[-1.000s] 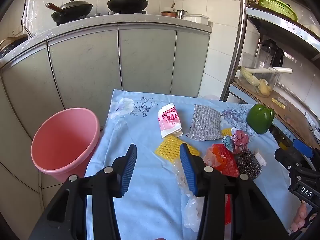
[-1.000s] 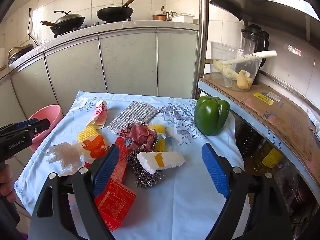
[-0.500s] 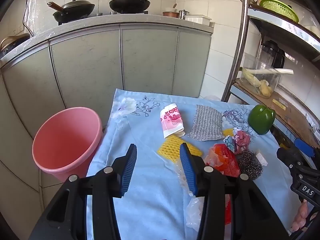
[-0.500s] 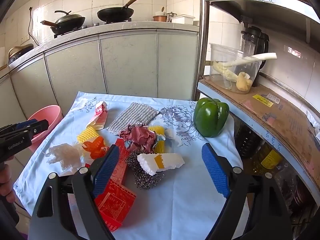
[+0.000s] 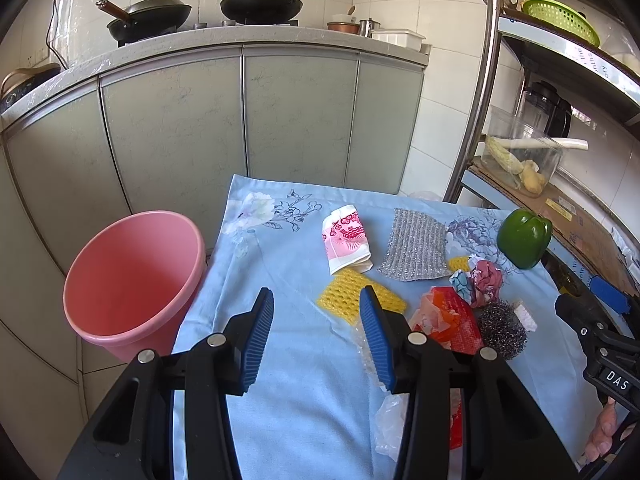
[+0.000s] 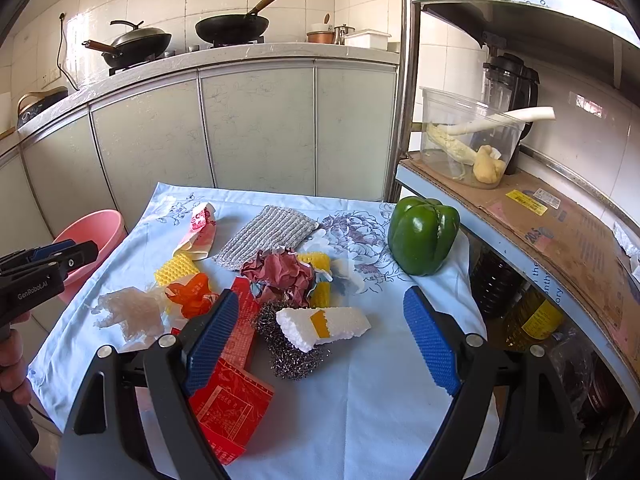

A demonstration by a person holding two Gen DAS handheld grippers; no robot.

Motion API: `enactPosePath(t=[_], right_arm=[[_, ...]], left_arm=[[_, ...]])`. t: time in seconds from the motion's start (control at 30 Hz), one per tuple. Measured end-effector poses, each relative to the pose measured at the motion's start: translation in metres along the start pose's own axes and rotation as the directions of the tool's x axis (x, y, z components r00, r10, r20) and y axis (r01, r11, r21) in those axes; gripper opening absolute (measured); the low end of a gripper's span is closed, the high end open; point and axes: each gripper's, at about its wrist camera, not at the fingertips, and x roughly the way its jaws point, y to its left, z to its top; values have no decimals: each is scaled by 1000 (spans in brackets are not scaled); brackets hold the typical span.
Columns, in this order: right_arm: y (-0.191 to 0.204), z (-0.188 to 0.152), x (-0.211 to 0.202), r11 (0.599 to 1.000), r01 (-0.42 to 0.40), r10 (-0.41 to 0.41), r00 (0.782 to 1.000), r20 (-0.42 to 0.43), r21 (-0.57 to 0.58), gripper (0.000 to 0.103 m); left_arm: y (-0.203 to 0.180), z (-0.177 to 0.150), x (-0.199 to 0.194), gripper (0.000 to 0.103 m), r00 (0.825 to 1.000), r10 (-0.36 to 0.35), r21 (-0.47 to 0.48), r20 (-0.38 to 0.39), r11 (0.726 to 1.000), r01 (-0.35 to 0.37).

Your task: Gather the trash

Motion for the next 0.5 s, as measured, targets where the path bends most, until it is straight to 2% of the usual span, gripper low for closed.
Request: enactPosePath(t=[0.5], right_arm=[[2, 0, 0, 1000, 0, 0, 1000, 5, 0, 85]], left_arm=[[2, 0, 0, 44, 1000, 0, -4, 1, 1000, 0]])
